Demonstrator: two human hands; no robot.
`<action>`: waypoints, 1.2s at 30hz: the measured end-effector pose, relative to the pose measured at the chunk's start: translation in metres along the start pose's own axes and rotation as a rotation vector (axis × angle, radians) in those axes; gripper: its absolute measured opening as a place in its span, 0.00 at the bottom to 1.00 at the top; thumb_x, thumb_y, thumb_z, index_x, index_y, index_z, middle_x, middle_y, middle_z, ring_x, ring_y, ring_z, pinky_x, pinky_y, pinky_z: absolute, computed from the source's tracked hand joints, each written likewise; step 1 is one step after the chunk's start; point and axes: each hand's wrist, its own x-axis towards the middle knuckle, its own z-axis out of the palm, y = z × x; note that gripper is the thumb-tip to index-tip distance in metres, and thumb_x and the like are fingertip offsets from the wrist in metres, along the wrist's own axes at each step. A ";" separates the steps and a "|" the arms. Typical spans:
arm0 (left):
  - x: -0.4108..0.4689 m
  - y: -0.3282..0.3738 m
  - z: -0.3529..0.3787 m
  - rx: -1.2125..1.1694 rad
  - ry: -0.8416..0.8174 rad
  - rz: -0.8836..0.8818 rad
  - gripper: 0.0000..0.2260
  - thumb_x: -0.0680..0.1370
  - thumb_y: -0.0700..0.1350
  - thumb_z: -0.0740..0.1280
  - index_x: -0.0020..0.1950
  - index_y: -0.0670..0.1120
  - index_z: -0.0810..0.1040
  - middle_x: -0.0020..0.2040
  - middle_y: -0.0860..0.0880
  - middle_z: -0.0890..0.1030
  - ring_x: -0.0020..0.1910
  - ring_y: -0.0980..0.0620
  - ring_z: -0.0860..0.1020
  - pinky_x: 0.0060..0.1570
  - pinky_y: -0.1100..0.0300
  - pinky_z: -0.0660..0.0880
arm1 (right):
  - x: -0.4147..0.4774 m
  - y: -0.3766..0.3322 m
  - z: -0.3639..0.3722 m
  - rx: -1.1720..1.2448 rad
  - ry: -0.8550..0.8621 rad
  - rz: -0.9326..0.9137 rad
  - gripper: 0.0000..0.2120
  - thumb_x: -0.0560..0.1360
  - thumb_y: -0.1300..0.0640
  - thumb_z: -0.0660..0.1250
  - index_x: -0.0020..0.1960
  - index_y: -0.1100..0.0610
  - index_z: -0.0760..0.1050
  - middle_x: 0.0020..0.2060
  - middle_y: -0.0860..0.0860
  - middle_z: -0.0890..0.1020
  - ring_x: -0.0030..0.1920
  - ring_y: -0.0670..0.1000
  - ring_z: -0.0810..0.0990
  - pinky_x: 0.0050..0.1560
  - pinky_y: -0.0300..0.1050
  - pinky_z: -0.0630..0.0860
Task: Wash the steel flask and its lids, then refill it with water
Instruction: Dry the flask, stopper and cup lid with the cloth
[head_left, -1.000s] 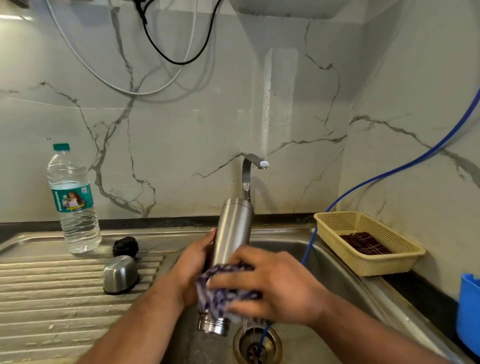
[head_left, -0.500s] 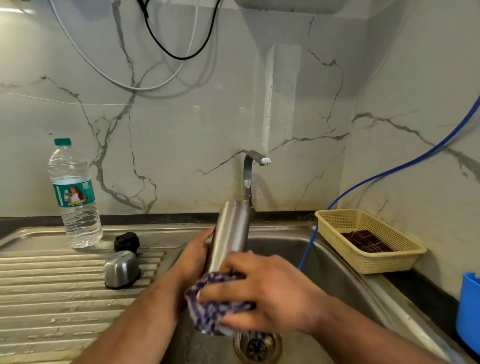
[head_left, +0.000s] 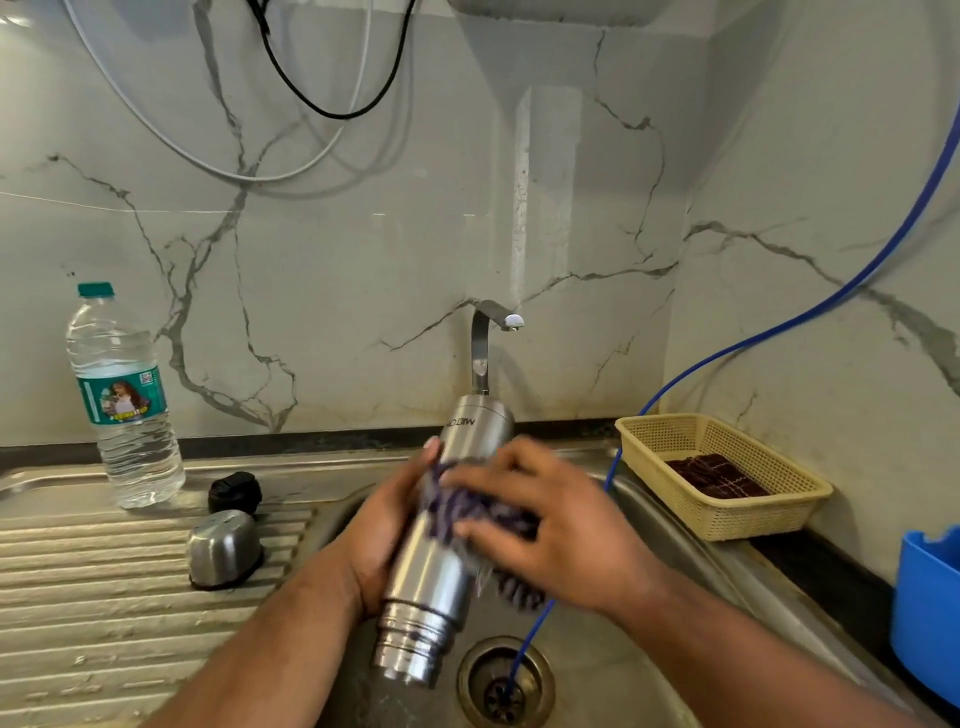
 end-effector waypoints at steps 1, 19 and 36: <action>0.002 -0.001 -0.002 -0.002 0.033 0.024 0.29 0.81 0.59 0.61 0.64 0.34 0.80 0.44 0.38 0.85 0.39 0.44 0.84 0.41 0.54 0.83 | -0.001 -0.008 0.000 -0.048 -0.102 -0.147 0.20 0.78 0.38 0.66 0.70 0.36 0.73 0.57 0.39 0.72 0.52 0.40 0.75 0.48 0.40 0.79; -0.001 -0.003 -0.003 -0.038 -0.026 0.020 0.28 0.77 0.63 0.63 0.57 0.39 0.85 0.49 0.36 0.83 0.42 0.37 0.82 0.42 0.42 0.83 | 0.002 0.007 0.000 -0.049 0.117 0.130 0.22 0.77 0.37 0.66 0.70 0.37 0.74 0.51 0.37 0.71 0.48 0.38 0.75 0.47 0.34 0.76; 0.007 -0.006 0.005 -0.040 -0.067 0.041 0.29 0.80 0.64 0.64 0.69 0.42 0.78 0.61 0.36 0.80 0.53 0.40 0.81 0.51 0.46 0.82 | 0.002 0.030 0.002 0.040 0.233 0.202 0.20 0.78 0.42 0.68 0.69 0.44 0.79 0.48 0.42 0.76 0.48 0.41 0.78 0.49 0.45 0.79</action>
